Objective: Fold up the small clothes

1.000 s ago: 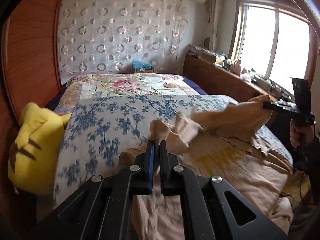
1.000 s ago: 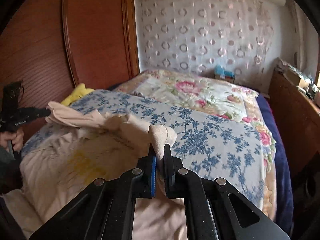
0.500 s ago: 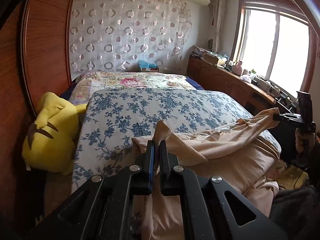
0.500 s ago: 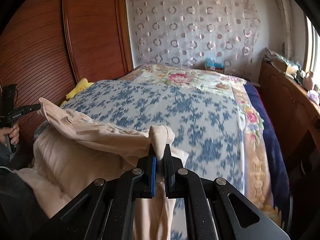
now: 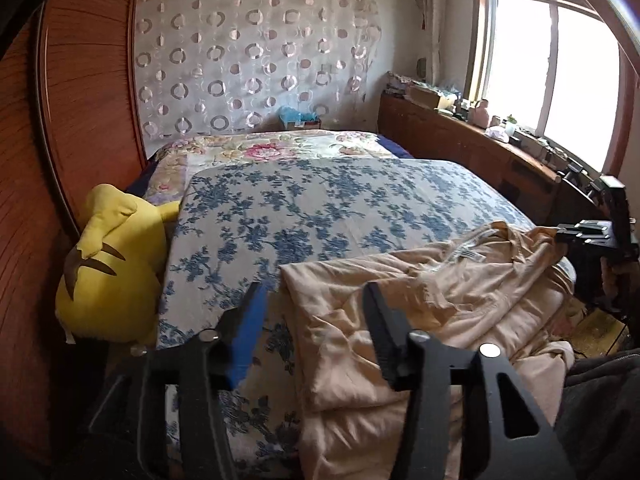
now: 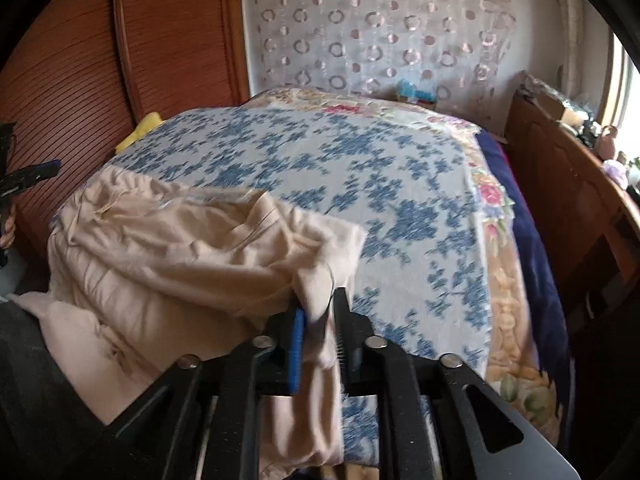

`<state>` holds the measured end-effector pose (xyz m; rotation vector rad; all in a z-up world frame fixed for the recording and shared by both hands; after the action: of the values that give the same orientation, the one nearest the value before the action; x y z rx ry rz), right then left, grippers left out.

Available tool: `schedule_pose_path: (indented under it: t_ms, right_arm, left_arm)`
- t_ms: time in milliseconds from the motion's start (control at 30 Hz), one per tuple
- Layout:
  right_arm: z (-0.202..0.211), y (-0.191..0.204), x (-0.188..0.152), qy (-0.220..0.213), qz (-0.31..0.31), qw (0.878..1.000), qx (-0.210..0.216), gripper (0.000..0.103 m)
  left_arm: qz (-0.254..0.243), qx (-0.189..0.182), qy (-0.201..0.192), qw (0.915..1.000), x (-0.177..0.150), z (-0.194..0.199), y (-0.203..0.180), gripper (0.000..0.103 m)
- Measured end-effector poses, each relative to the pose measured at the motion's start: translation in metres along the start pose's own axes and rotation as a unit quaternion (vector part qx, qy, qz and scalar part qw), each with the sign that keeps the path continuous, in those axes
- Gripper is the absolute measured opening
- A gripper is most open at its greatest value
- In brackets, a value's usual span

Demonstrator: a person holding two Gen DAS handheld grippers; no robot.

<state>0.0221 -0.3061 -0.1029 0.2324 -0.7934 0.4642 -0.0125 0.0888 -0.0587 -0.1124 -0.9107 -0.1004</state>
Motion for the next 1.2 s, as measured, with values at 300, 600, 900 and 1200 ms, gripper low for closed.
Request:
schedule_pose_path:
  t_ms: [300,600,900,1200]
  right_arm:
    - [-0.008,-0.010,0.043,-0.031,0.000,0.999,-0.016,0.048]
    - [-0.074,-0.026,0.049,0.010,-0.023,1.000,0.009,0.048]
    - [-0.091,-0.026,0.047,0.033,-0.025,0.999,0.014,0.048]
    - [-0.100,-0.029,0.044,0.043,-0.030,0.999,0.006,0.055]
  left_arm:
    - [0.002,0.024,0.027,0.9993,0.010,-0.053,0.025,0.074]
    - [0.012,0.017,0.082,0.9964,0.007,-0.110,0.039,0.074]
    - [0.017,0.007,0.105,0.9943,-0.001,-0.125,0.036,0.074]
    - [0.009,0.008,0.107,0.9941,-0.004,-0.128,0.030,0.077]
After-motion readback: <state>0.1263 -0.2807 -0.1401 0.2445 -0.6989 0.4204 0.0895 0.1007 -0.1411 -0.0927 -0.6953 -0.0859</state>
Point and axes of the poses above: each gripper's, at about its wrist camera, not at the fingertips, and z roughly against the way its jaws point, y to its left, x to its top, the point moved 5 cm from there along -z, roughly the way its jaws point, and after that the axes turned 2 degrees about x, right-handed, at the moved point
